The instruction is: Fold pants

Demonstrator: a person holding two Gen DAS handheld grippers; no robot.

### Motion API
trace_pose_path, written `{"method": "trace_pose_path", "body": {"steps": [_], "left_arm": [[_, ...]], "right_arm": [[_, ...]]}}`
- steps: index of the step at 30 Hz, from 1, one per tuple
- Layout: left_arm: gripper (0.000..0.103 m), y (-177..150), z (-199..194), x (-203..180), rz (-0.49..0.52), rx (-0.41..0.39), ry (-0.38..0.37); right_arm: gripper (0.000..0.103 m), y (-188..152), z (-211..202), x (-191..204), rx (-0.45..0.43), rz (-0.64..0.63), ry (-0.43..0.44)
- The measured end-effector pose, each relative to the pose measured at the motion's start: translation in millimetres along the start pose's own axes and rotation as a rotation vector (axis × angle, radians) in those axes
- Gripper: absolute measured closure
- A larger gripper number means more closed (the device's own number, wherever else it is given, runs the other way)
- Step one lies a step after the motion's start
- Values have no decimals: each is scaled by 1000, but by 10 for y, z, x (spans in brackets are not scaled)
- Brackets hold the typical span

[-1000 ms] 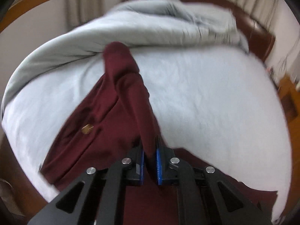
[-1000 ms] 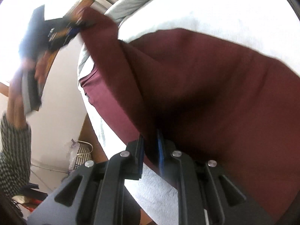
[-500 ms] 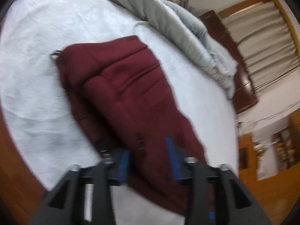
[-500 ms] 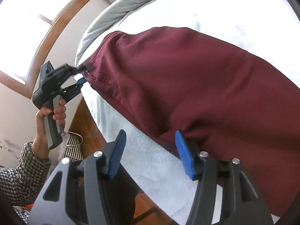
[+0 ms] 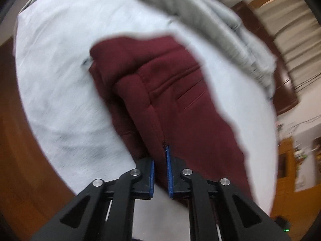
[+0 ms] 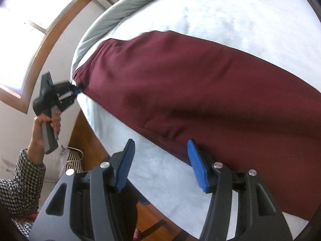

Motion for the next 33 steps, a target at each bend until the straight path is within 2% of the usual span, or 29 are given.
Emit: {"method": "trace_pose_path", "body": {"steps": [4, 6, 7, 8, 10, 13, 16, 19, 20, 22, 25, 27, 31, 33], "left_arm": [[88, 15, -41, -212, 84, -46, 4], [71, -36, -88, -273, 81, -32, 25], [56, -96, -151, -328, 88, -37, 39], [50, -141, -189, -362, 97, -51, 55], [50, -329, -305, -480, 128, -83, 91], [52, -765, -371, -878, 223, -66, 1], [51, -1242, -162, -1505, 398, 16, -109], [52, -1616, 146, -1989, 477, 119, -182], [51, -1708, 249, -2116, 491, 148, -205], [50, -1824, 450, -2271, 545, 172, -192], [50, -1988, 837, -2219, 585, 279, -96], [50, -2015, 846, -2200, 612, 256, -108], [48, -2024, 763, -2247, 609, 272, -116], [46, -2089, 745, -2265, 639, 267, -99]], "right_arm": [[52, -27, -63, -122, -9, 49, -9], [50, -82, -223, -221, -36, 87, -4], [50, -122, -312, -290, -47, 111, -7], [50, -160, -375, -354, -55, 132, -13], [50, -332, -570, -554, -70, 211, -35], [50, -615, -789, -766, -95, 324, -31], [50, -847, -870, -918, -96, 371, -70], [50, -1000, -863, -1021, -97, 425, -67], [46, -1041, -883, -1073, -107, 442, -62], [38, -1098, -919, -1197, -150, 510, -53], [36, -1172, -974, -1394, -196, 588, -55], [36, -1231, -1022, -1555, -232, 643, -37], [36, -1316, -1158, -1873, -386, 803, 61], [38, -1360, -1192, -2028, -458, 887, 112]]}}
Point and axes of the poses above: each gripper's, at about its wrist camera, not at the fingertips, and z roughly the way its jaws point, x to its left, y to its top, the point moved 6 cm from there along z, roughly the way its jaws point, and after that the axes turned 4 degrees about -z, right-handed, at the moved point
